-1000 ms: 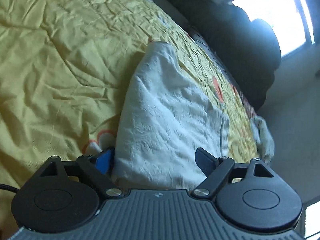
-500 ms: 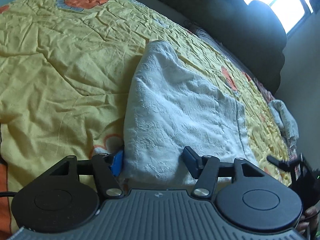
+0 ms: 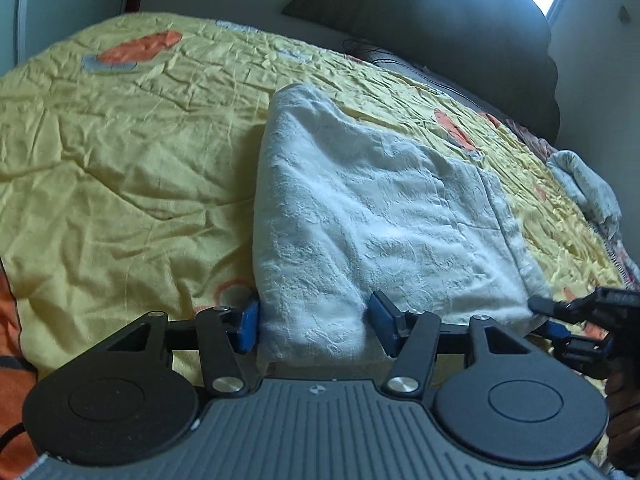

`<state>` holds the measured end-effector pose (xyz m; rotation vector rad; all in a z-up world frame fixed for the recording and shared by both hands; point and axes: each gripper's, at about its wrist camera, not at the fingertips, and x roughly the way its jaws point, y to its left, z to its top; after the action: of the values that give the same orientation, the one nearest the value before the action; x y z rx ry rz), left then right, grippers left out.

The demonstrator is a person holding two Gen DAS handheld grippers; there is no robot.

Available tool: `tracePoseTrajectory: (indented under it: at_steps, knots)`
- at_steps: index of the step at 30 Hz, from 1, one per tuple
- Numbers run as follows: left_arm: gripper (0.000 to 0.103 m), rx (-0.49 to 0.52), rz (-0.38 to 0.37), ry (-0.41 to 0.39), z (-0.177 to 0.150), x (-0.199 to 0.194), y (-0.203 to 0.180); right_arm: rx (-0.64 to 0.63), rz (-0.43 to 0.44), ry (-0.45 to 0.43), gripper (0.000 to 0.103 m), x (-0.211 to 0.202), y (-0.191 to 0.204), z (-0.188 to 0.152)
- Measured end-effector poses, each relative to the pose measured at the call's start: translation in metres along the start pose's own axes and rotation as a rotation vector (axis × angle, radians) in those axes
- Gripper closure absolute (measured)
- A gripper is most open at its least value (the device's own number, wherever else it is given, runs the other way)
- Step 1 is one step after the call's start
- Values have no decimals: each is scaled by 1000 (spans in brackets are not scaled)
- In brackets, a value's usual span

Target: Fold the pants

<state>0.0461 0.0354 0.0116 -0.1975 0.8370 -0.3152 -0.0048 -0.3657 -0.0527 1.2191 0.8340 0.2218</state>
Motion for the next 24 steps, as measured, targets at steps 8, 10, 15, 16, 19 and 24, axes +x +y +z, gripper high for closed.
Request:
tracePoseTrajectory:
  at_steps: [8,10,15,16,19,24]
  knots:
    - [32,170,158,-161,-4,-66,-18,-260,-153,-213,50,-84,40,-14]
    - [22,170,157,-172,-8,-74,-28,-540,-274,-266,19,-86,77,-34]
    - [17,174,122,-98,-32,-57,-61,-895,-473,-93,18,-24,105,-81]
    - [17,182,129,-80,-37,-51,-65,-884,-490,-53,18,-9,103,-84]
    - [16,183,154,36,-46,-29,-65,-813,-520,23,18,14,89,-98]
    - [1,174,184,26,-54,-22,-58,-801,-570,-105,5,21,77,-122]
